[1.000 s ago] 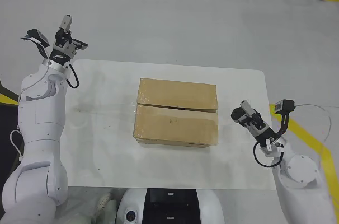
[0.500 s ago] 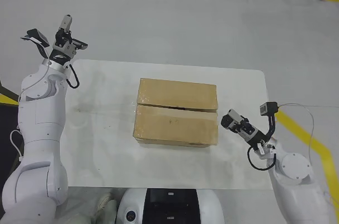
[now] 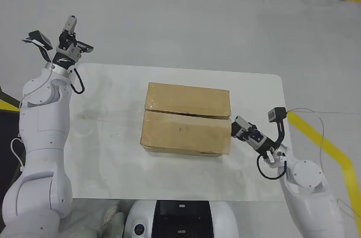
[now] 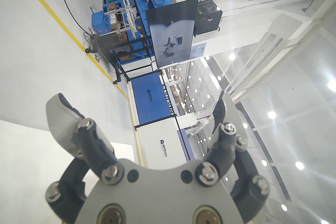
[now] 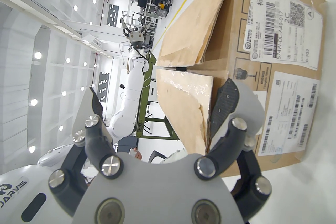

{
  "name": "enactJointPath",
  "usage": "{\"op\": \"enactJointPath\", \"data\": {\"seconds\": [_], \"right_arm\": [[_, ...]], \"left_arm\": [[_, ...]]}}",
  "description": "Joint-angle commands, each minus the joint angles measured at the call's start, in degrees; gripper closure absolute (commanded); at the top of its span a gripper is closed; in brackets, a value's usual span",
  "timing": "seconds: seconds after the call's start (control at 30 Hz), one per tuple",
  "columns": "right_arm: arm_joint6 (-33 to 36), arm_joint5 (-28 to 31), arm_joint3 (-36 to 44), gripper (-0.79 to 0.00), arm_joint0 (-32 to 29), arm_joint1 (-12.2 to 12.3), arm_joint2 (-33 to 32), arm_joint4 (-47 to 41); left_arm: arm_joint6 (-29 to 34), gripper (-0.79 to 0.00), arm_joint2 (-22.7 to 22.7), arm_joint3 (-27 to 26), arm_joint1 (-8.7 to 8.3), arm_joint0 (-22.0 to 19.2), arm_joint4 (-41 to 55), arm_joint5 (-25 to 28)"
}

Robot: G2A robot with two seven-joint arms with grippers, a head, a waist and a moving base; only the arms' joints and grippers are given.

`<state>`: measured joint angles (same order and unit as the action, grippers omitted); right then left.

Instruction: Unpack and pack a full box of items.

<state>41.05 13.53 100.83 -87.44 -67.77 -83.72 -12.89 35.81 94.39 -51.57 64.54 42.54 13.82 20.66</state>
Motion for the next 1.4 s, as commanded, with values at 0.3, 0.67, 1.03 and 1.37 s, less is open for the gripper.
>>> {"op": "enactJointPath", "data": {"seconds": [0.3,0.67,1.03,1.37], "right_arm": [[3.34,0.14,5.46,-0.785,-3.17,0.75,-2.92,-3.07],[9.90,1.26,9.14,-0.785,-5.69,1.56,-4.50,-5.80],[18.24,2.57,12.96,-0.785,-8.45,2.44,-4.73,-8.08],[22.85,2.26,15.69,-0.785,-11.35,3.20,-2.51,-4.63]], "left_arm": [[0.00,-0.785,0.00,0.00,0.00,0.00,0.00,0.00],[0.00,-0.785,0.00,0.00,0.00,0.00,0.00,0.00],[0.00,-0.785,0.00,0.00,0.00,0.00,0.00,0.00],[0.00,-0.785,0.00,0.00,0.00,0.00,0.00,0.00]]}}
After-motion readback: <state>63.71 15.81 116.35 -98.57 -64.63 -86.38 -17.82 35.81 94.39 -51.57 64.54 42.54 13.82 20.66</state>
